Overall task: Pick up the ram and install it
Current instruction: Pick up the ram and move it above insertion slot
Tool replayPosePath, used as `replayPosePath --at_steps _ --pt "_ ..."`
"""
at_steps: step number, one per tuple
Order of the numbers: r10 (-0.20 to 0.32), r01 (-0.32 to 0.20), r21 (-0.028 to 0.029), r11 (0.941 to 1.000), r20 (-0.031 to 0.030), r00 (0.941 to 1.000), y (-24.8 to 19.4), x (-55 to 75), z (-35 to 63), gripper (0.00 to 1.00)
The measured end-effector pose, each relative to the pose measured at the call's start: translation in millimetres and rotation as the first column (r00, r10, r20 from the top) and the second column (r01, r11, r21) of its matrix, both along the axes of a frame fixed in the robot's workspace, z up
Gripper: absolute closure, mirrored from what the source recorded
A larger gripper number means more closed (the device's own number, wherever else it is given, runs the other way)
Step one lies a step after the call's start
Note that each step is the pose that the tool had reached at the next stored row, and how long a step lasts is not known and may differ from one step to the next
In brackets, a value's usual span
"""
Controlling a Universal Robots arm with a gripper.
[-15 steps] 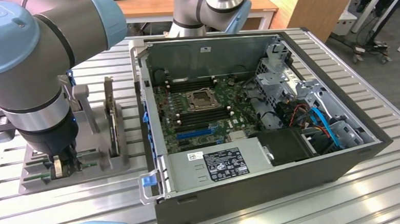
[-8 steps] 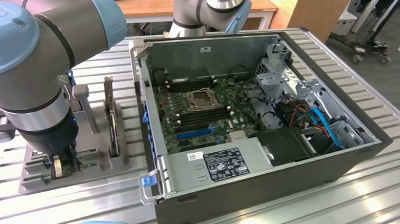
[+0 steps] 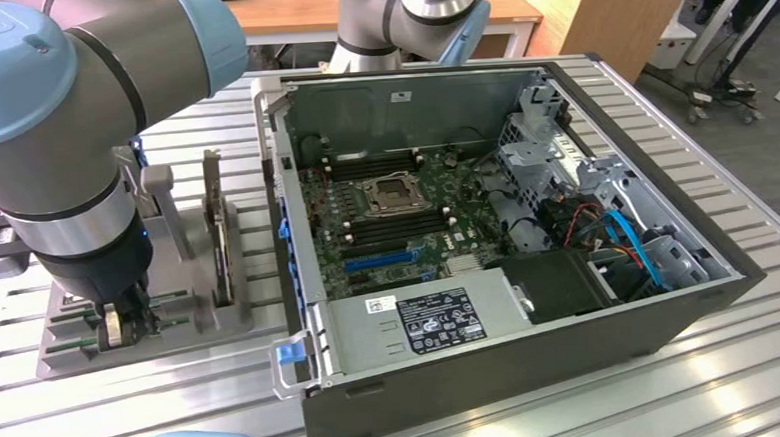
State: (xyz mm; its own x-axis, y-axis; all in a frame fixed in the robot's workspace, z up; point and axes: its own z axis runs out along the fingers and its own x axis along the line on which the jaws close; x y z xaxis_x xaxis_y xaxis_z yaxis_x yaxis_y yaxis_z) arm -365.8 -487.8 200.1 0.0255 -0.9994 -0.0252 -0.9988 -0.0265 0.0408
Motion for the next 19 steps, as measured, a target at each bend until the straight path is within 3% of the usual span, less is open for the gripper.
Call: replayPosePath --at_steps 11,19 --pt "0.0 0.0 -0.0001 1.0 -0.0002 1.0 0.0 0.0 17.2 0.89" --pt "0.0 0.0 -0.0002 1.0 -0.0002 1.0 0.0 0.0 36.3 0.89"
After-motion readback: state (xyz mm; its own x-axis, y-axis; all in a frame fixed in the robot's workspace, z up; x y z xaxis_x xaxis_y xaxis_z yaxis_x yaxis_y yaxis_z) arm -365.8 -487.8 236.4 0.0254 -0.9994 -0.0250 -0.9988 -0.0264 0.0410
